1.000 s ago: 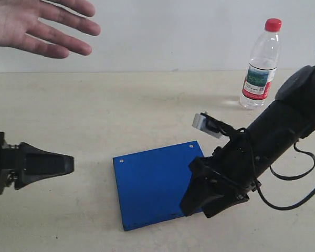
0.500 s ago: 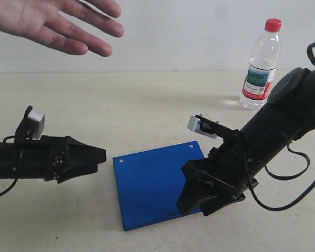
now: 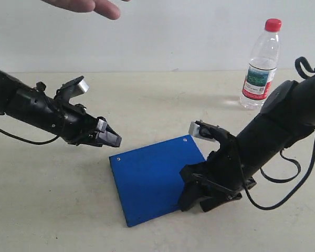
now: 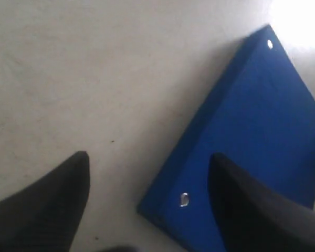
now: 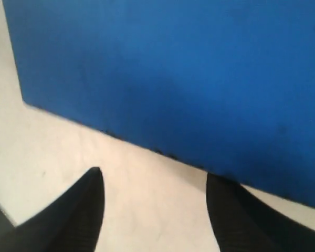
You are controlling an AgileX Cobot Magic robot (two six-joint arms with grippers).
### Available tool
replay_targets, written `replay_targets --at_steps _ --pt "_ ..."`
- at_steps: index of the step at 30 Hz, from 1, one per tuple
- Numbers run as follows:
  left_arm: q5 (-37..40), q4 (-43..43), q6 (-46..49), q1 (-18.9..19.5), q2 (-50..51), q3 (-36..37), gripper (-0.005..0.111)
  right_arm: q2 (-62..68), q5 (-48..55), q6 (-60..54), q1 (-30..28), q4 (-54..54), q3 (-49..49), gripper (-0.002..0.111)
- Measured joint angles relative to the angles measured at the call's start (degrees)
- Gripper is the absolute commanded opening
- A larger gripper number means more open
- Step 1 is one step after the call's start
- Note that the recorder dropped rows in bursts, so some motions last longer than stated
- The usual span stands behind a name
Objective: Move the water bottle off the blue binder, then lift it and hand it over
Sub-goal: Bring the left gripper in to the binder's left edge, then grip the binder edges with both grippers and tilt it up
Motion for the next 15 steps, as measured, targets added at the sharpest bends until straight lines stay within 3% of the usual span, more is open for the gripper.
replay_targets --at_steps 5,15 --pt "8.7 1.6 -2.3 -0.3 4.3 -1.2 0.06 0.2 -6.2 -2.9 0.0 -0.7 -5.4 0.055" --pt "17.6 0.1 -1.3 -0.2 5.9 -1.6 0.06 0.5 2.1 -13.3 -0.1 9.8 -6.2 0.055"
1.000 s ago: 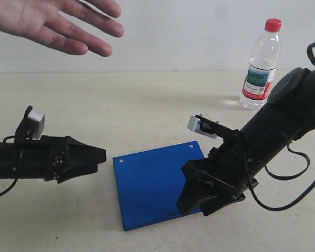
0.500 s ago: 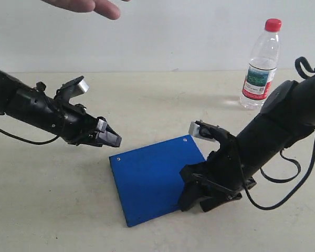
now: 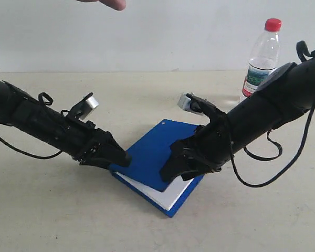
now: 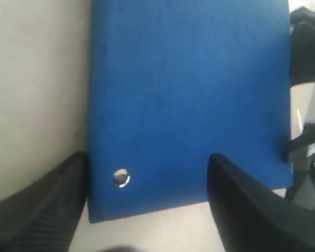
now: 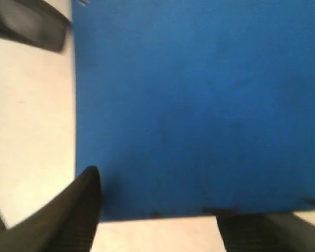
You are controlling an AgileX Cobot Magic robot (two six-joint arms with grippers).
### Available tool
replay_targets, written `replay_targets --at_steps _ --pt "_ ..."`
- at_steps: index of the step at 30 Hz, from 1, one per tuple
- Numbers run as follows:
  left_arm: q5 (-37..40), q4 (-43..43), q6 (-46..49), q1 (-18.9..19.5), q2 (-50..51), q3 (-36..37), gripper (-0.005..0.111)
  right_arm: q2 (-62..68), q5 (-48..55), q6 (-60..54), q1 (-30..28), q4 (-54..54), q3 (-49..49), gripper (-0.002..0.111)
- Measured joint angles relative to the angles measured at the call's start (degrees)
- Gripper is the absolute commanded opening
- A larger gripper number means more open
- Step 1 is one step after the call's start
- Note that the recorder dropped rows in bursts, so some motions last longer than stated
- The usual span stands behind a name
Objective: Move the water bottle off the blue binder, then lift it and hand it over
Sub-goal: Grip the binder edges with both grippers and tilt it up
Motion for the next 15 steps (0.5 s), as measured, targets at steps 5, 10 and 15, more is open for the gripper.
replay_targets --at_steps 5,10,15 --pt "3.3 -1.0 1.8 0.2 0.0 0.0 0.06 0.0 4.4 -4.5 -0.2 7.3 -0.2 0.055" --pt "6.7 -3.2 2.4 0.2 0.0 -0.1 0.057 0.0 6.1 -3.6 -0.2 9.2 -0.3 0.055" --pt "6.9 -4.0 2.6 0.5 0.0 -0.2 0.057 0.0 7.3 -3.4 0.1 9.7 -0.3 0.055"
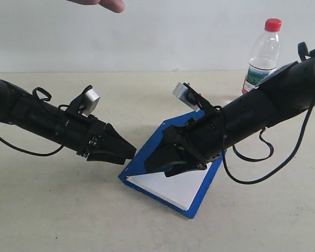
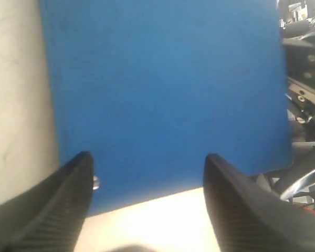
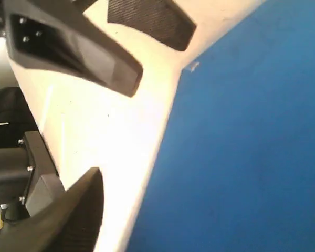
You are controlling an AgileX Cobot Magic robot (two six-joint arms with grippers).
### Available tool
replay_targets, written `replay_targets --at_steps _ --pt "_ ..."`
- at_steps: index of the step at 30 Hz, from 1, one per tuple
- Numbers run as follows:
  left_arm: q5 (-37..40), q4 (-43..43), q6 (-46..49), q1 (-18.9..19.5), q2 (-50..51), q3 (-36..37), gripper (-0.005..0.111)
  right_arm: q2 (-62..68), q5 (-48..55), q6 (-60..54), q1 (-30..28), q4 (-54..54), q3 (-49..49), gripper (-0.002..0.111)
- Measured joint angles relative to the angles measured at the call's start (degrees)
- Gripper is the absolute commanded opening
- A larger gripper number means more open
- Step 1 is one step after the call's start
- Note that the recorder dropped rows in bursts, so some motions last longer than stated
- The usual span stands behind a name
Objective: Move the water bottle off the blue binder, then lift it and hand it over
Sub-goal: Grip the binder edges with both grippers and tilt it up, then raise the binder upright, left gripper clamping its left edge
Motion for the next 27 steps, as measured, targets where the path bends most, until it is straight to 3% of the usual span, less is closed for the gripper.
replay_targets --at_steps 3,5,8,9,19,27 --pt "0.3 -0.1 0.0 0.0 0.0 -0.1 0.057 0.0 0.0 0.0 0.0 0.0 0.0 0.054" --pt "0.6 -0.1 0.0 0.0 0.0 -0.1 0.057 0.0 -0.2 -0.1 0.0 0.1 0.0 0.047" --pt "0.6 -0.1 0.6 0.0 0.0 -0.1 0.057 0.0 -0.6 -0.1 0.0 0.2 0.0 0.006" --pt "0.2 -0.1 1.1 0.0 0.0 -0.2 0.057 0.0 -0.4 0.0 0.0 0.3 0.0 0.0" --pt "2.8 -2.3 0.1 4.0 0.0 -0.1 0.05 0.1 -2.1 -4.3 0.0 -1.1 0.0 0.0" --pt "2.7 -11.1 8.0 9.4 0.0 -0.1 0.068 -0.1 -3.6 -7.8 0.0 -11.9 -0.1 0.0"
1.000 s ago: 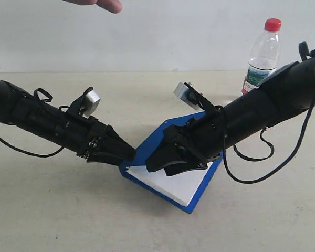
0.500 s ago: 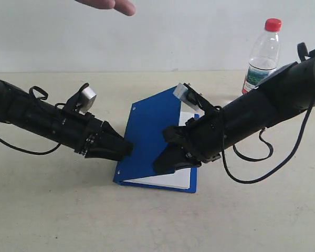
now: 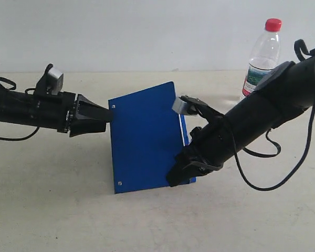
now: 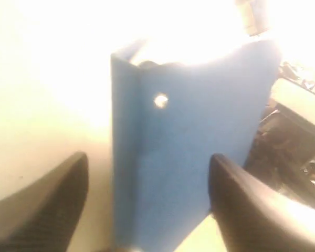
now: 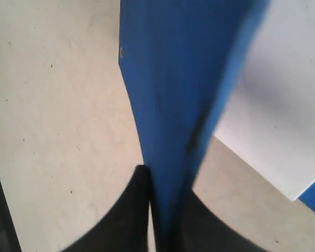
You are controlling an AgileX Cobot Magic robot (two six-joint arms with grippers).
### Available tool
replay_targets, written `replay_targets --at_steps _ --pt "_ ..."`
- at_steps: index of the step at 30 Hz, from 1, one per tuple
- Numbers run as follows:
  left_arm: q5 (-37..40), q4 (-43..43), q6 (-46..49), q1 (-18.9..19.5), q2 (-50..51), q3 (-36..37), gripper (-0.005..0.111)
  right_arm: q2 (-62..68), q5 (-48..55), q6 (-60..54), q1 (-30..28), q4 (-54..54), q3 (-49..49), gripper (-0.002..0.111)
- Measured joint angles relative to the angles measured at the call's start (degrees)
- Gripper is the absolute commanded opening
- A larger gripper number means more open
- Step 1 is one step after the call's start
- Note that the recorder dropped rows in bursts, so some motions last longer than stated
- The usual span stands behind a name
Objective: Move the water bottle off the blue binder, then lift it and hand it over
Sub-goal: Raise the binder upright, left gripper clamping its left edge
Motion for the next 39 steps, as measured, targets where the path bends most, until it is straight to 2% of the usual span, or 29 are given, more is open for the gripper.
replay_targets --at_steps 8,21,23,25,28,39 --pt "-1.1 0.5 6.0 -0.1 0.3 0.0 0.068 -4.4 -0.6 -5.1 0.1 -0.1 0.0 0.0" --pt "0.3 -11.6 19.0 -4.7 6.9 -0.1 0.068 -5.7 -0.7 -5.2 0.1 0.1 0.1 0.0" --pt "0.4 -13.2 20.1 -4.9 7.4 -0.1 0.061 -5.7 -1.1 -5.2 0.1 0.3 0.1 0.0" --pt "0.4 -14.0 20.8 -5.3 7.6 -0.1 0.043 -5.7 -1.7 -5.0 0.1 0.4 0.1 0.0" --pt "1.2 -14.2 21.6 -5.5 7.8 -0.4 0.005 -5.7 -3.9 -2.1 0.1 -0.9 0.1 0.0" --pt "1.7 -14.8 24.5 -5.9 7.7 -0.4 0.004 -5.9 -7.2 0.9 0.1 -5.6 0.1 0.0"
